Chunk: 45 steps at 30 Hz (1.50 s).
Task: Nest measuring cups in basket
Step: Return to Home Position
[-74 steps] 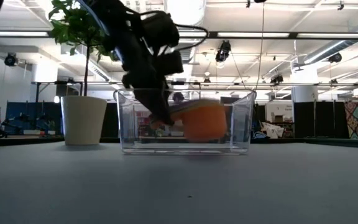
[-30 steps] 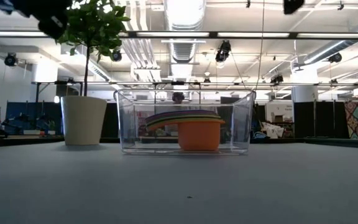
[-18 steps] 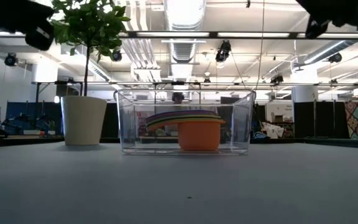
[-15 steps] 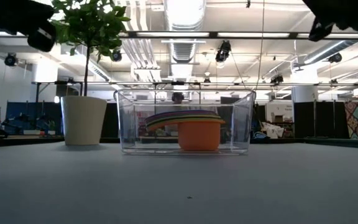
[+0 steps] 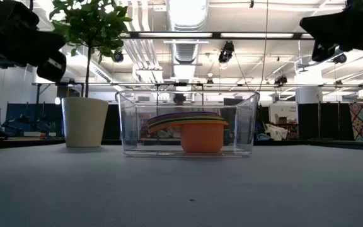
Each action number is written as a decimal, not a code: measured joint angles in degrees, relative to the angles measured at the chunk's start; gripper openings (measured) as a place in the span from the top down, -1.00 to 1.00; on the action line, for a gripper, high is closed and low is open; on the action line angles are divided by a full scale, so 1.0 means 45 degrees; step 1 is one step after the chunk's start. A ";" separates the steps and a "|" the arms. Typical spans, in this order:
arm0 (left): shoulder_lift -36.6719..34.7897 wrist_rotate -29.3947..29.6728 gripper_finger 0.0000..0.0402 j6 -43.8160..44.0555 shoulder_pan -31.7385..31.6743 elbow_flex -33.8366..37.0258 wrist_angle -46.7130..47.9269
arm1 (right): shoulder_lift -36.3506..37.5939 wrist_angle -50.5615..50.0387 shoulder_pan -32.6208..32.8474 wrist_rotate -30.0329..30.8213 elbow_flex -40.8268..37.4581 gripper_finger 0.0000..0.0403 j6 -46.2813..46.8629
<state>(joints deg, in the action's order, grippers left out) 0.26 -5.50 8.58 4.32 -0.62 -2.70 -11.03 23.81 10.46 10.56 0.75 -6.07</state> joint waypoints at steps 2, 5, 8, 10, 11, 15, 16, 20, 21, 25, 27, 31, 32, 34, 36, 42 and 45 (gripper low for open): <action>0.0038 -0.0019 1.00 -0.0005 0.0000 0.0009 -0.0037 | -0.0018 -0.0089 0.0000 0.0055 0.0000 0.96 -0.0004; 0.0019 -0.0113 1.00 -0.0148 0.0000 -0.0010 -0.0299 | -0.0023 -0.0087 0.0000 0.0998 -0.0005 0.96 0.0184; 0.0023 -0.0107 1.00 -0.0120 0.0000 -0.0150 -0.0254 | -0.0093 -0.0121 0.0000 0.2020 -0.0008 0.96 0.0355; 0.0019 -0.0109 1.00 -0.0117 0.0000 -0.0204 -0.0307 | -0.0156 -0.0154 0.0000 0.2166 -0.0010 0.96 0.0344; 0.0031 -0.0108 1.00 -0.0121 0.0000 -0.0218 -0.0239 | -0.0173 -0.0159 0.0000 0.2205 -0.0010 0.96 0.0335; 0.0072 -0.0109 1.00 -0.0121 0.0000 -0.0359 -0.0305 | -0.0168 -0.0189 0.0000 0.2231 -0.0013 0.96 0.0335; 0.0072 -0.0107 1.00 -0.0121 0.0000 -0.0359 -0.0295 | -0.0168 -0.0190 0.0000 0.2231 -0.0015 0.96 0.0338; 0.0077 -0.0107 1.00 -0.0121 0.0000 -0.0359 -0.0264 | -0.0168 -0.0194 0.0000 0.2231 -0.0015 0.96 0.0332; 0.0077 -0.0110 1.00 -0.0121 0.0000 -0.0359 -0.0261 | -0.0168 -0.0194 0.0000 0.2231 -0.0015 0.96 0.0341; 0.0087 -0.0107 1.00 -0.0121 0.0000 -0.0359 -0.0256 | -0.0168 -0.0194 0.0000 0.2231 -0.0006 0.96 0.0334; 0.0087 -0.0111 1.00 -0.0121 0.0000 -0.0359 -0.0253 | -0.0168 -0.0194 0.0000 0.2236 0.0008 0.96 0.0337; 0.0087 -0.0109 1.00 -0.0121 0.0000 -0.0359 -0.0252 | -0.0168 -0.0199 0.0000 0.2231 0.0045 0.96 0.0339; 0.0087 -0.0107 1.00 -0.0121 0.0000 -0.0359 -0.0256 | -0.0168 -0.0199 0.0000 0.2231 0.0054 0.96 0.0330; 0.0087 -0.0108 1.00 -0.0121 0.0000 -0.0359 -0.0251 | -0.0168 -0.0194 0.0000 0.2231 0.0058 0.96 0.0337; 0.0087 -0.0107 1.00 -0.0121 0.0000 -0.0359 -0.0253 | -0.0168 -0.0202 0.0000 0.2231 0.0058 0.96 0.0332; 0.0089 -0.0107 1.00 -0.0120 0.0000 -0.0359 -0.0251 | -0.0168 -0.0199 0.0000 0.2231 0.0083 0.96 0.0321; 0.0091 -0.0112 1.00 -0.0121 0.0000 -0.0359 -0.0251 | -0.0168 -0.0199 0.0000 0.2231 0.0083 0.96 0.0335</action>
<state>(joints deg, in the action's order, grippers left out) 0.67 -6.00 8.03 4.32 -2.24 -3.84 -11.79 22.92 10.46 20.60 1.13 -4.56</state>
